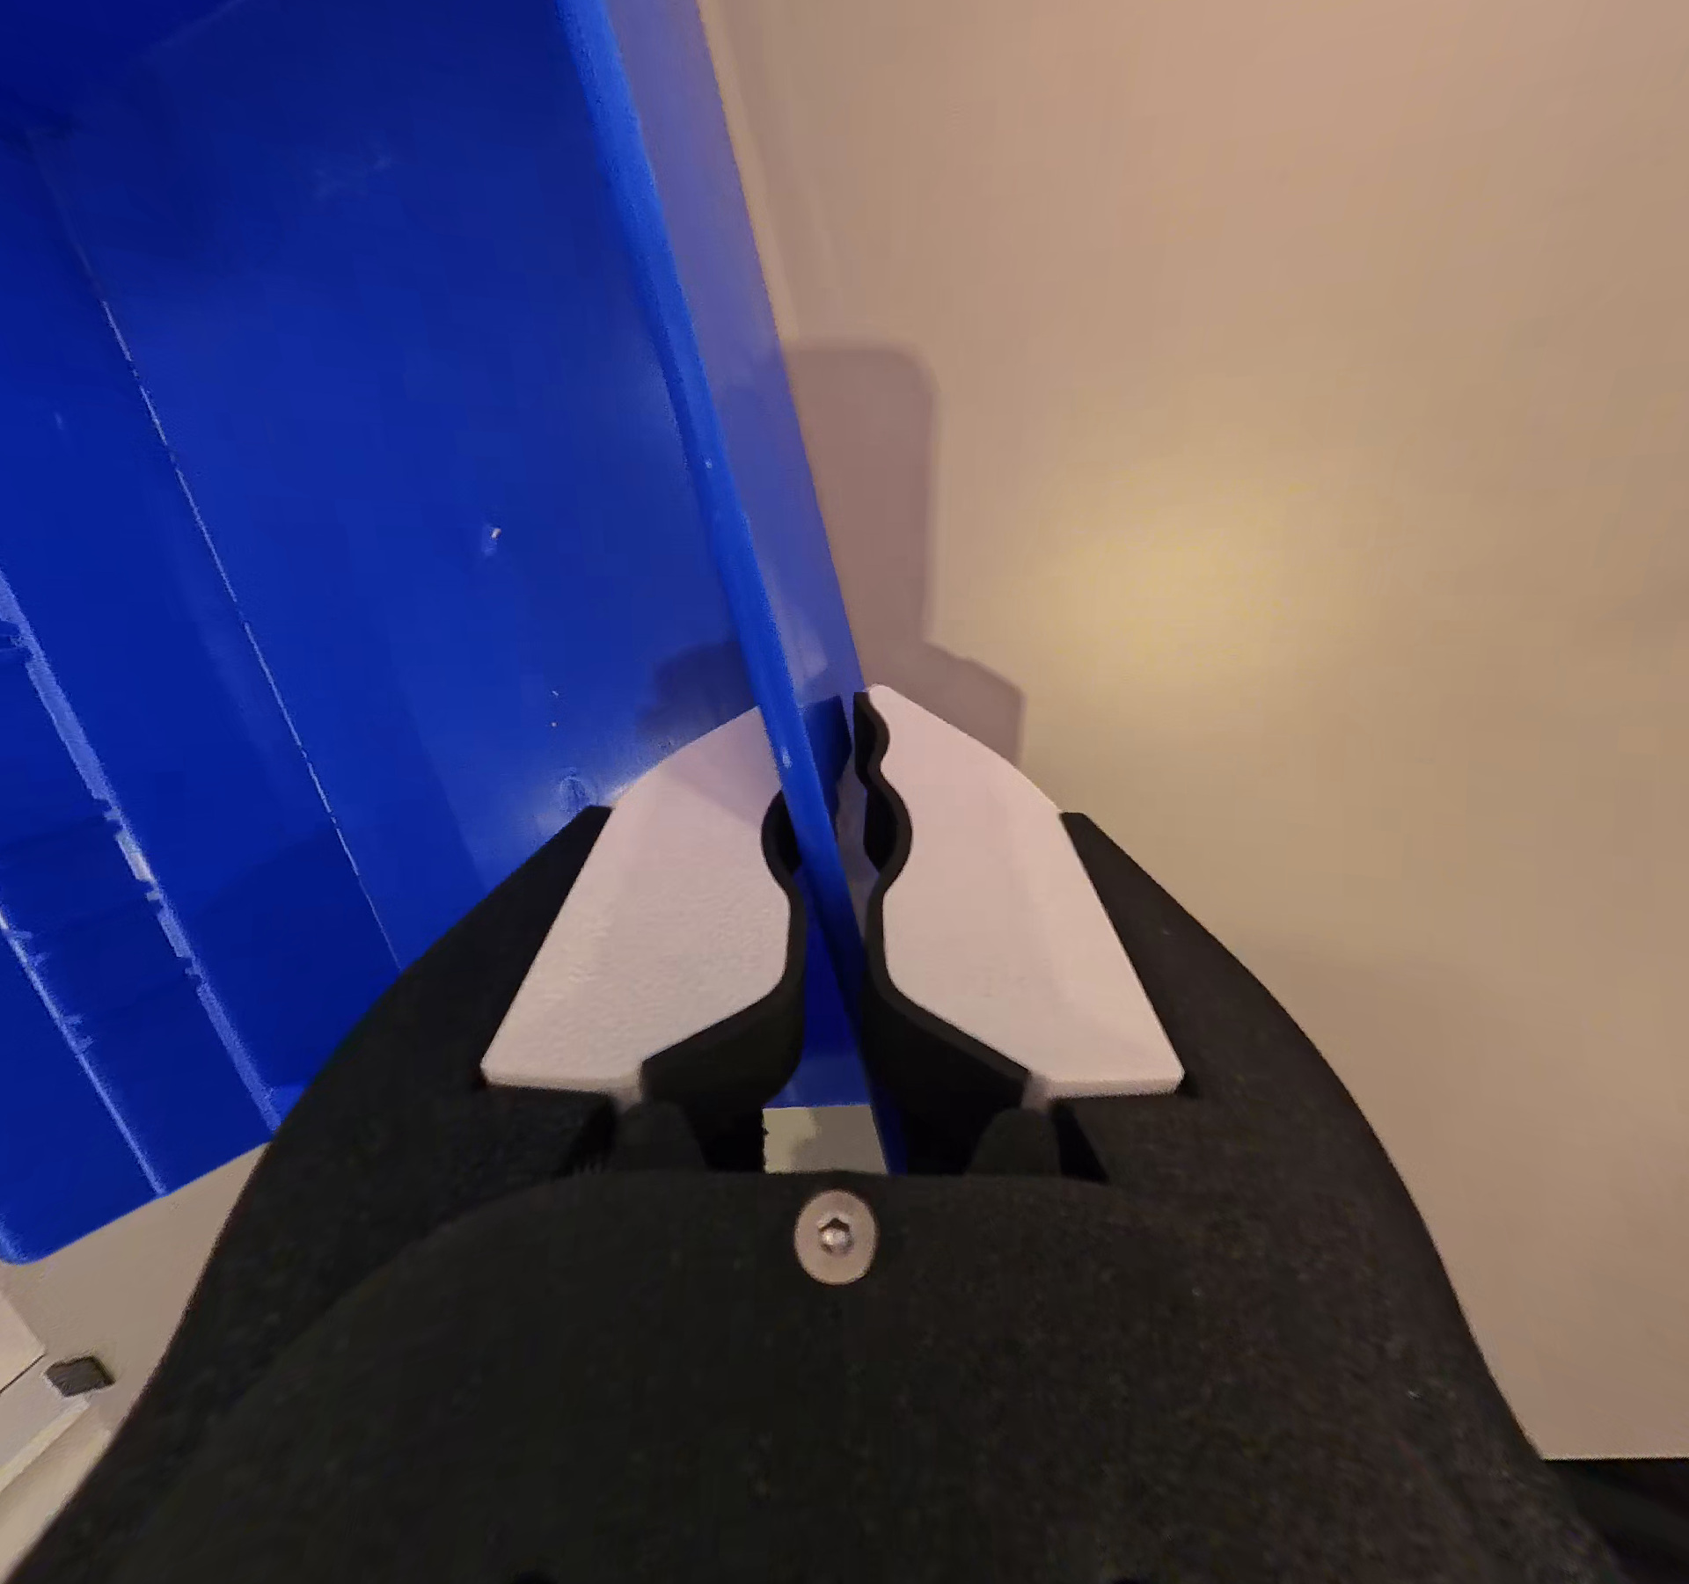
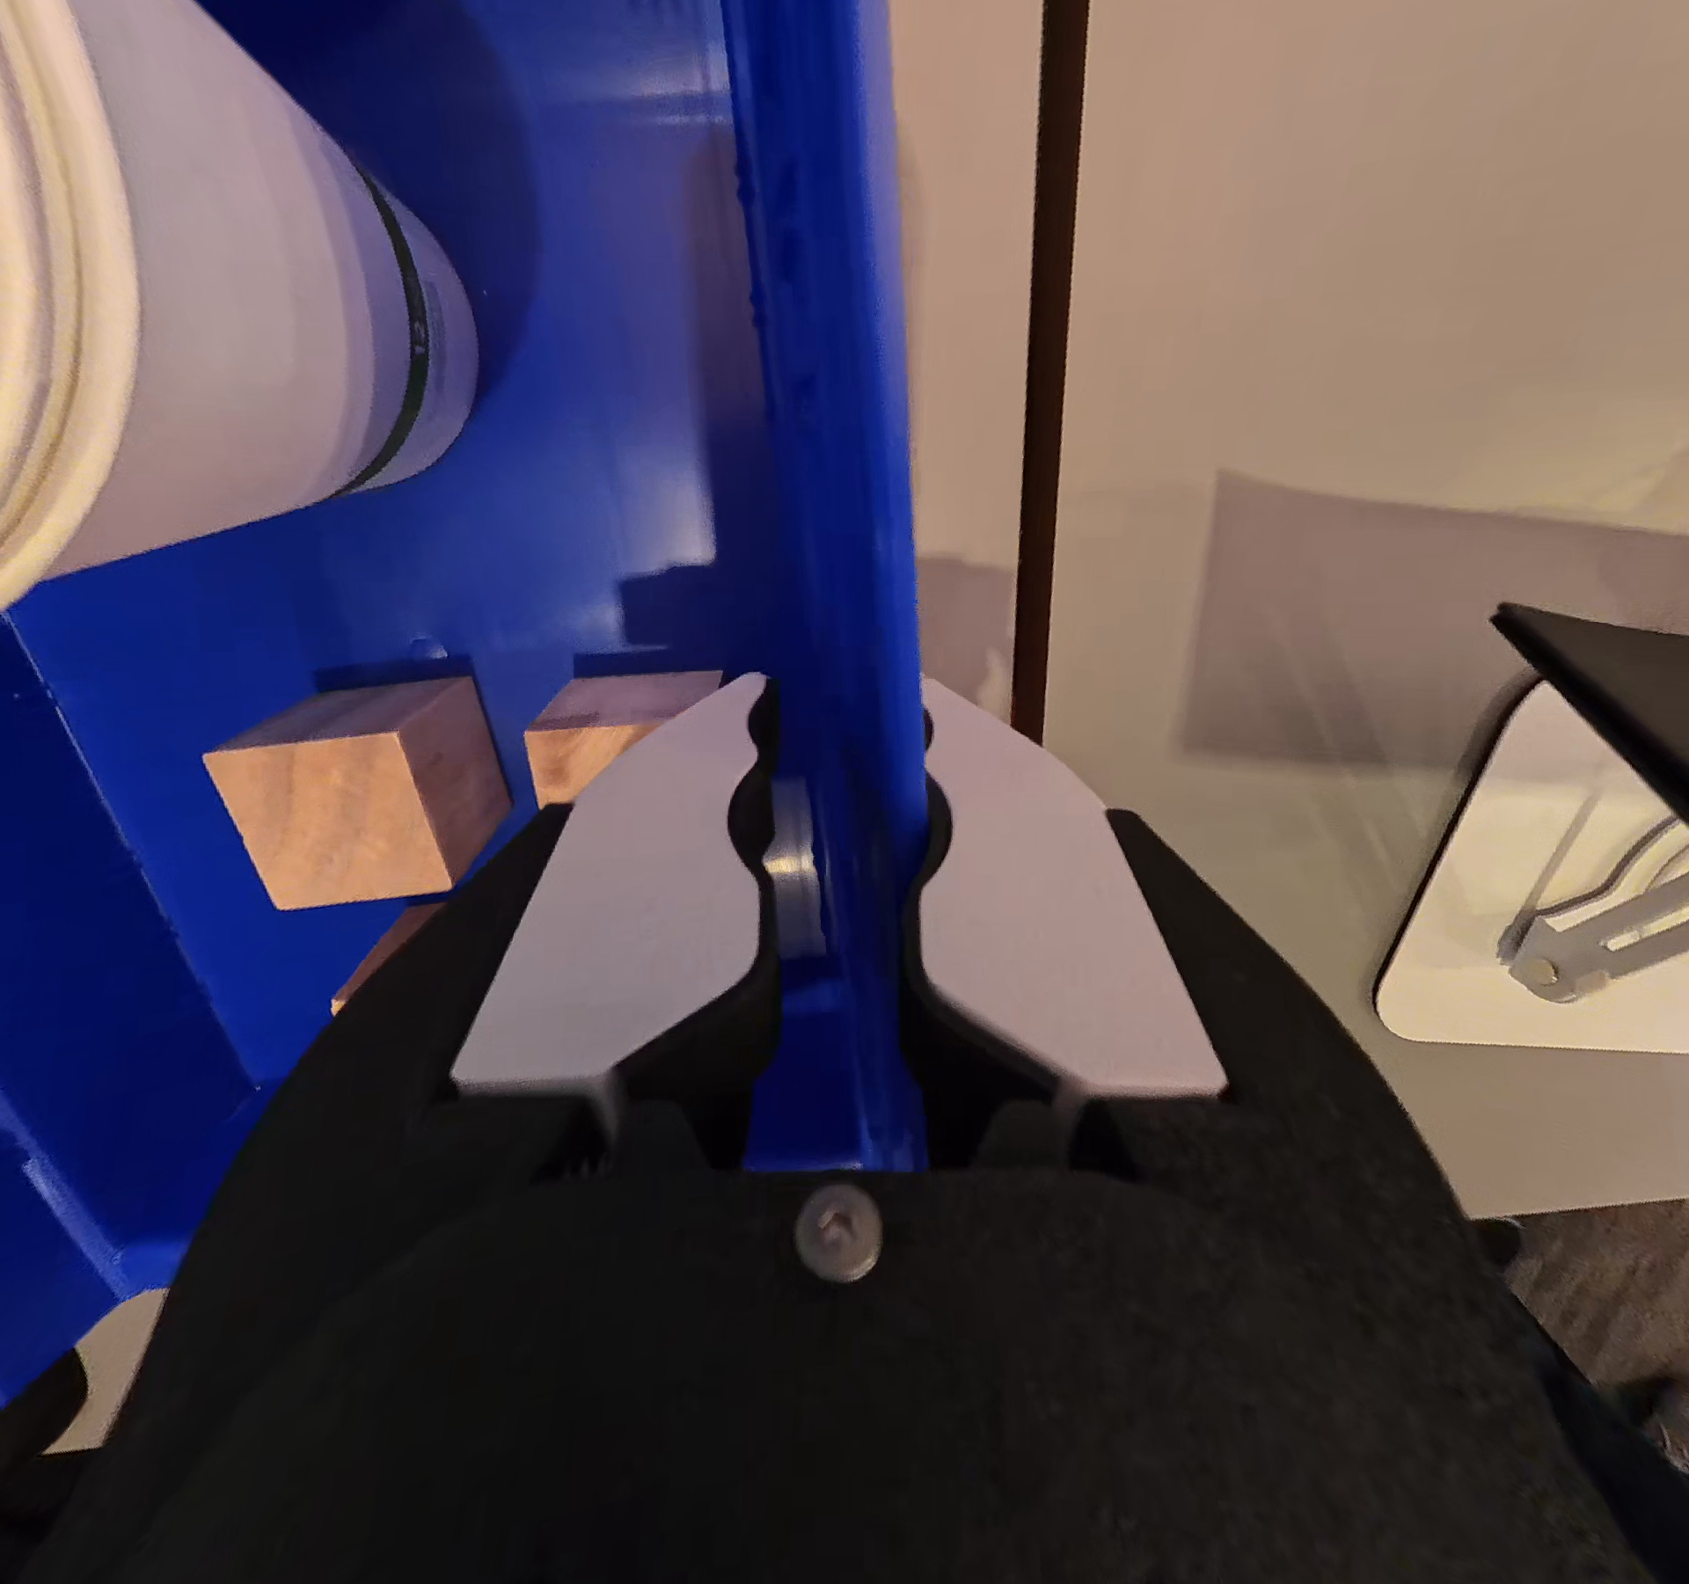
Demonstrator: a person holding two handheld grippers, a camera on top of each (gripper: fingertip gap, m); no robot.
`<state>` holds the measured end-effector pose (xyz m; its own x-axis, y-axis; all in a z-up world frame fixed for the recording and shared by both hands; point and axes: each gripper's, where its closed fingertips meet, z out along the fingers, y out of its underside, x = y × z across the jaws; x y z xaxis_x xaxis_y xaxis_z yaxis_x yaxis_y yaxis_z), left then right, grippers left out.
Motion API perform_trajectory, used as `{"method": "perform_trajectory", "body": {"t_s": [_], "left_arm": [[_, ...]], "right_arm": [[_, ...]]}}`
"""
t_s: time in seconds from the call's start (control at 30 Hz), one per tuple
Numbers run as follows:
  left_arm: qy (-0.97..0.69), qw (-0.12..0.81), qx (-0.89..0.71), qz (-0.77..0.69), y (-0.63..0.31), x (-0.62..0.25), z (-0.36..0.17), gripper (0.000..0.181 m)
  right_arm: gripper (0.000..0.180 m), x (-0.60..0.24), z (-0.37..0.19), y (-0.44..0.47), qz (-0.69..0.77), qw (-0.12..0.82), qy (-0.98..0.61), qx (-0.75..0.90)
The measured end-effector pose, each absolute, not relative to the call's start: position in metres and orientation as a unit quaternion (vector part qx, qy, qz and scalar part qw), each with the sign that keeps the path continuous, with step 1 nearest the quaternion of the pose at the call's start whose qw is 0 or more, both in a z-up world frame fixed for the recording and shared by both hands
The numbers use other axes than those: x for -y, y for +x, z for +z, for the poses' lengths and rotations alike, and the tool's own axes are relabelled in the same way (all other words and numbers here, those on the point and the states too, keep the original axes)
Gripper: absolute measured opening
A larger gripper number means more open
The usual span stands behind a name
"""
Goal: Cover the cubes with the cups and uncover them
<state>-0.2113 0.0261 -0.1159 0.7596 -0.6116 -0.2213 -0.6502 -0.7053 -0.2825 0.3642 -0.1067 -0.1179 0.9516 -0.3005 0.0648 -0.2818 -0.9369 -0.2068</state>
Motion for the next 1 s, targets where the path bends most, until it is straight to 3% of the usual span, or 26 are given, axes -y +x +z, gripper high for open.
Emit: {"method": "perform_trajectory", "body": {"t_s": [0.13, 0.23, 0.5, 0.57, 1.0], "left_arm": [[-0.915, 0.172, -0.361, 0.046, -0.182, -0.016, -0.117, 0.012], [-0.904, 0.191, -0.381, 0.040, -0.156, -0.011, -0.115, 0.032], [-0.860, 0.353, -0.368, 0.027, -0.134, -0.025, -0.058, 0.069], [-0.853, 0.376, -0.362, 0.019, -0.137, -0.025, -0.045, 0.070], [-0.824, 0.475, -0.308, 0.016, -0.195, -0.027, 0.009, 0.068]], "right_arm": [[0.021, 0.105, -0.120, 0.366, -0.043, 0.098, -0.981, -0.161], [0.018, 0.104, -0.121, 0.367, -0.042, 0.097, -0.981, -0.162], [0.014, 0.104, -0.124, 0.365, -0.013, 0.092, -0.983, -0.158], [0.006, 0.101, -0.123, 0.360, 0.022, 0.099, -0.982, -0.161], [0.006, 0.107, -0.102, 0.353, 0.083, 0.131, -0.974, -0.167]]}}
